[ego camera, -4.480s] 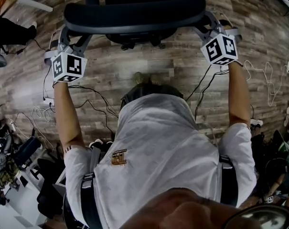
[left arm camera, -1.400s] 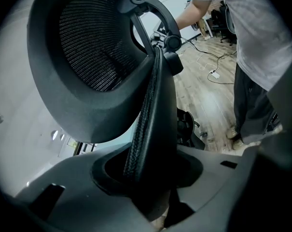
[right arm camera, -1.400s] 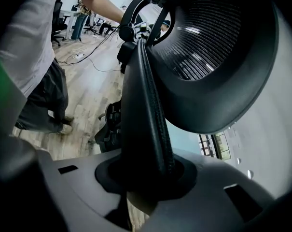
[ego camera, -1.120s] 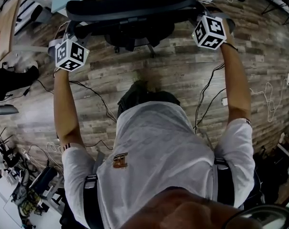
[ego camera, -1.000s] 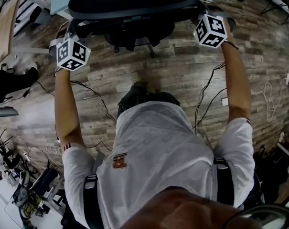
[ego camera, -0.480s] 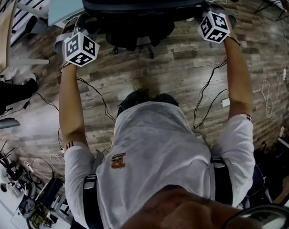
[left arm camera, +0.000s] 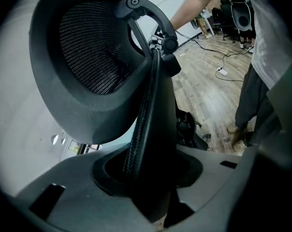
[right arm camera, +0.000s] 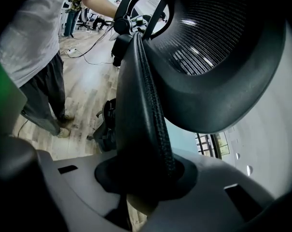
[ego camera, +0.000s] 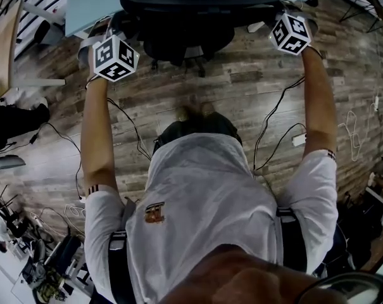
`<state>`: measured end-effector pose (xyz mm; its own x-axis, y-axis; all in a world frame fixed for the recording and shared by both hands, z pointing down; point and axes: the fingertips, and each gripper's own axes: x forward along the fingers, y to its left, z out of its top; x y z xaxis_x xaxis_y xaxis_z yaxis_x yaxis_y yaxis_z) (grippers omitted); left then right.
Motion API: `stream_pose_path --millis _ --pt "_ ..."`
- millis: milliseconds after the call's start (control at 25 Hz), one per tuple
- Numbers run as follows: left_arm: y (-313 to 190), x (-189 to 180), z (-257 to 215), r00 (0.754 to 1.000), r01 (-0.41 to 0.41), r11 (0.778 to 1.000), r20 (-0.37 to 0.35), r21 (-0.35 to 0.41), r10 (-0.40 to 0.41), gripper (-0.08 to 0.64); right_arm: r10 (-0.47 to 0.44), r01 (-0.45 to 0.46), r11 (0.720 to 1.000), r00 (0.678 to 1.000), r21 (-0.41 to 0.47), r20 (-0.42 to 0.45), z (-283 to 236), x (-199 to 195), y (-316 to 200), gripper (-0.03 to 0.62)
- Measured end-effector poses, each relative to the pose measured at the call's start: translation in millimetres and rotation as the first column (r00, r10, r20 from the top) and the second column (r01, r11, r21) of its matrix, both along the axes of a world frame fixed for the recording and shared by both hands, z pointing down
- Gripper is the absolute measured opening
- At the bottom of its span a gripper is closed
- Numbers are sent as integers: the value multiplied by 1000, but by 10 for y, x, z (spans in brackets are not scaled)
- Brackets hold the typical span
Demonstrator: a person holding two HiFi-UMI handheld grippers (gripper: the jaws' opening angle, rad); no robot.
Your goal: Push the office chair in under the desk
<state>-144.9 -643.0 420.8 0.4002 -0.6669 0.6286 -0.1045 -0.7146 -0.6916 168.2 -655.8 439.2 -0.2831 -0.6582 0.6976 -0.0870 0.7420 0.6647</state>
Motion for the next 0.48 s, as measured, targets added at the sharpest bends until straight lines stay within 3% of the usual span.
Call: stream_pose_path --millis 360,480 --pt "-130 -7 -33 1000 -6 1000 -6 7 6 184 7 -7 1000 1000 10 -3 -39 3 -92 127" --pt "-158 -7 -17 1000 4 1000 -15 16 -3 248 26 -27 999 999 35 23 -53 16 -142 158"
